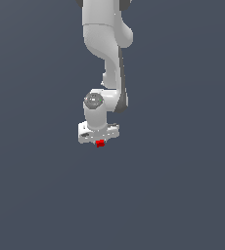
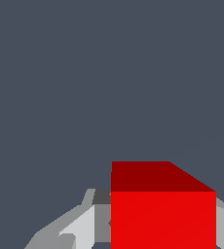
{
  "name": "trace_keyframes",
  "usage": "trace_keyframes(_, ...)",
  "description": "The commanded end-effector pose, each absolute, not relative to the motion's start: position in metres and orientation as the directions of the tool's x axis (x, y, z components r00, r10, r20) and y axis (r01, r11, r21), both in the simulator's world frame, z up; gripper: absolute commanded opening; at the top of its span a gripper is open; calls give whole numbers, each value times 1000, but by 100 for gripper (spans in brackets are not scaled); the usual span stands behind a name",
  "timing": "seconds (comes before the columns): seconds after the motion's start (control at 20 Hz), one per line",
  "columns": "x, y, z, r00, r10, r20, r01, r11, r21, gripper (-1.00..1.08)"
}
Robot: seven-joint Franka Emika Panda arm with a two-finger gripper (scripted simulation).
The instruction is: Pick up the red cube and move it to a goal position.
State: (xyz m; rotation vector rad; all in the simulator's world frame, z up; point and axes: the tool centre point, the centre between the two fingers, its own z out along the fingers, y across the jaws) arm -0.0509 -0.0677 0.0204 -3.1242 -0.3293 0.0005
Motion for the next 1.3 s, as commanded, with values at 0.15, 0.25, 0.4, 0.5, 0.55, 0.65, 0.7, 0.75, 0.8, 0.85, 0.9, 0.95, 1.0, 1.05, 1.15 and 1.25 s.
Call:
trace_keyframes(0.15, -51, -67, 20, 978, 210, 0, 210, -978, 0, -100)
trace_keyframes(0.25, -51, -67, 20, 978, 210, 0, 210, -978, 0, -100)
trace_keyframes(0.4, -50, -66, 22, 978, 210, 0, 210, -978, 0, -100)
trace_keyframes(0.5, -49, -61, 26, 978, 210, 0, 210, -978, 0, -100)
trace_keyframes(0.55, -48, -58, 29, 978, 210, 0, 210, -978, 0, -100)
trace_keyframes(0.65, -46, -49, 37, 978, 210, 0, 210, -978, 0, -100)
trace_keyframes(0.7, -44, -43, 42, 978, 210, 0, 210, -978, 0, -100)
trace_keyframes(0.75, -42, -37, 47, 978, 210, 0, 210, -978, 0, -100)
trace_keyframes(0.8, -40, -30, 53, 978, 210, 0, 210, -978, 0, -100)
trace_keyframes(0.85, -38, -23, 59, 978, 210, 0, 210, -978, 0, -100)
trace_keyframes(0.9, -36, -16, 65, 978, 210, 0, 210, -978, 0, -100)
trace_keyframes(0.95, -34, -10, 71, 978, 210, 0, 210, -978, 0, -100)
trace_keyframes(1.0, -32, -4, 76, 978, 210, 0, 210, -978, 0, -100)
trace_keyframes(1.05, -30, 0, 80, 978, 210, 0, 210, -978, 0, -100)
trace_keyframes(1.15, -27, 8, 87, 978, 210, 0, 210, -978, 0, -100)
trace_keyframes(1.25, -25, 13, 91, 978, 210, 0, 210, -978, 0, -100)
